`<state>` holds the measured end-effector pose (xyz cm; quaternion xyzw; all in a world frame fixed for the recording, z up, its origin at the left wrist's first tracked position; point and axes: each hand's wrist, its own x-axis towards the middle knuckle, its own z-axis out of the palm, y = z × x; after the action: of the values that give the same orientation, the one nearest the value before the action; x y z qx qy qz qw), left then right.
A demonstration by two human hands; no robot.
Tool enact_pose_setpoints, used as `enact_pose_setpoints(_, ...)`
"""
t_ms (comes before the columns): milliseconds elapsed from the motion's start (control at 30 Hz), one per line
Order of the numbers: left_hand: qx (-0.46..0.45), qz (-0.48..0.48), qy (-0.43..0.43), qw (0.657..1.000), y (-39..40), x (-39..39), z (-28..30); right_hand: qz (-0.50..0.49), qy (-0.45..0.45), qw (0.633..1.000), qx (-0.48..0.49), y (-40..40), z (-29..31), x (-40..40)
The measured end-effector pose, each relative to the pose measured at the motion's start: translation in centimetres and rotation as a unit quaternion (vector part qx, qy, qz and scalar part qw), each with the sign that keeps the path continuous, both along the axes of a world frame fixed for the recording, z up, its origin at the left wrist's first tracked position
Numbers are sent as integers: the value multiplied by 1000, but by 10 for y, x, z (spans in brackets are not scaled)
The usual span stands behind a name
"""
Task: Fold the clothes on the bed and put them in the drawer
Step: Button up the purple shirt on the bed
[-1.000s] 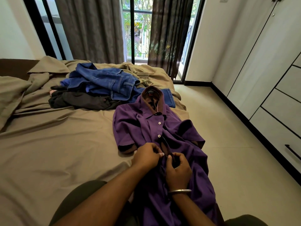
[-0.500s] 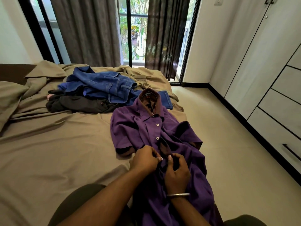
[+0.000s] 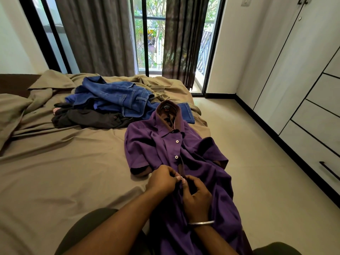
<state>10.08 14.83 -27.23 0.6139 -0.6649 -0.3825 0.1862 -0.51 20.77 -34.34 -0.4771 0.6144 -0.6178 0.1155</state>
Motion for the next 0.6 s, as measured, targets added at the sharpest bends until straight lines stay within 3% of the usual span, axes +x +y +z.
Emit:
enact_pose_setpoints(300,17,-3,30,999,1,1,4,39,-14,999,-34,2,7,0)
enact_pose_setpoints(600,43,2,53,998,2,3,7,105,-126,986,12,2,7,-12)
